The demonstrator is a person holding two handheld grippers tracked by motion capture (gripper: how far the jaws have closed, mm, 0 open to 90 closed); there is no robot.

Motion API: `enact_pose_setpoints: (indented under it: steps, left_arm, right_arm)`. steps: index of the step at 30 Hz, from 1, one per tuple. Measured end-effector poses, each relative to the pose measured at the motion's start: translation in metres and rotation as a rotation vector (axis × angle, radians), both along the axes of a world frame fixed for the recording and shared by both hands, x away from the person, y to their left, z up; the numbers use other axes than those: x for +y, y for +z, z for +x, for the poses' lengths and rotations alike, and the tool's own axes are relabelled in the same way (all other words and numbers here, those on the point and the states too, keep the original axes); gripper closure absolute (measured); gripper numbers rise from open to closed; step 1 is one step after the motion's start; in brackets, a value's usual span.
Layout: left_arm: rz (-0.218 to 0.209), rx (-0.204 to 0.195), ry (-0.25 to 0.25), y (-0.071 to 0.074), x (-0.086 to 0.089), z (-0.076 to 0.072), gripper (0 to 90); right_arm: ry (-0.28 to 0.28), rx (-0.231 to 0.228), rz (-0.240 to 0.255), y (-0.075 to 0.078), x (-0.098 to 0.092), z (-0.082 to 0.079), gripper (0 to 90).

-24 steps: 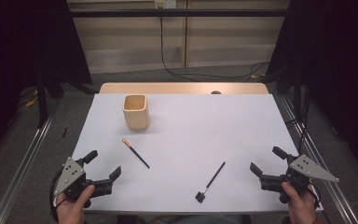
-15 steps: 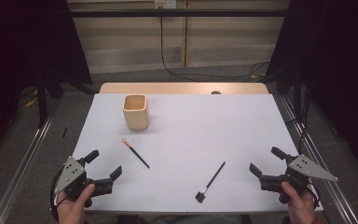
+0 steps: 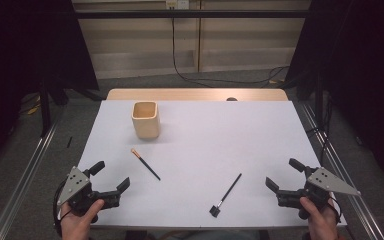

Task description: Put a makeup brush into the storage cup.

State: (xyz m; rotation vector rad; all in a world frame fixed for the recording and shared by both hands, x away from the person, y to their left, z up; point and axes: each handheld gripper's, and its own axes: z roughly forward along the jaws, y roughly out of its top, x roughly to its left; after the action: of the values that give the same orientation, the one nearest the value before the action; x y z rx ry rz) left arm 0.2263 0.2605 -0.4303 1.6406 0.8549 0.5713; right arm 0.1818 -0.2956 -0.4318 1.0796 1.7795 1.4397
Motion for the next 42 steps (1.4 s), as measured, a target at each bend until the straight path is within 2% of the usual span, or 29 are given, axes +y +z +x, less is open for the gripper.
enact_pose_setpoints:
  steps: [2, 4, 8, 10, 14, 18, 26, 32, 39, 42]
  left_arm:
    - [-0.003, 0.001, -0.005, 0.002, 0.0, 0.001, 1.0]
    - [0.003, -0.007, -0.036, 0.005, -0.002, 0.003, 1.4]
    - [-0.01, -0.006, -0.032, 0.007, -0.003, 0.006, 2.1]
    - [0.006, -0.009, -0.028, 0.008, -0.002, 0.009, 2.1]
    - [0.003, -0.005, -0.038, 0.012, -0.003, 0.012, 2.1]
    - [0.029, -0.016, -0.048, 0.016, -0.007, 0.014, 2.1]
    - [0.057, -0.018, -0.12, 0.022, -0.019, 0.023, 2.7]
    - [0.041, -0.004, -0.134, 0.023, -0.023, 0.03, 2.6]
    - [0.035, -0.025, -0.148, 0.03, -0.026, 0.038, 2.3]
    - [0.029, -0.017, -0.168, 0.032, -0.029, 0.041, 2.3]
  right_arm:
    - [0.002, 0.001, 0.0, 0.0, 0.0, 0.0, 0.0]
    - [0.004, 0.005, 0.006, 0.0, -0.001, 0.0, 0.0]
    - [0.008, 0.007, 0.006, 0.0, 0.0, 0.001, 0.0]
    - [0.009, 0.005, 0.012, 0.0, 0.0, 0.001, 0.0]
    - [0.016, 0.011, 0.016, -0.001, -0.001, 0.002, 0.0]
    - [0.017, 0.01, 0.015, -0.001, -0.001, 0.001, 0.0]
    - [0.019, 0.012, 0.013, -0.001, -0.001, 0.001, 0.0]
    - [0.023, 0.008, 0.015, 0.0, -0.001, 0.001, 0.0]
    - [0.026, 0.009, 0.014, -0.001, -0.001, 0.001, 0.0]
    - [0.031, 0.008, 0.018, 0.0, -0.001, 0.001, 0.0]
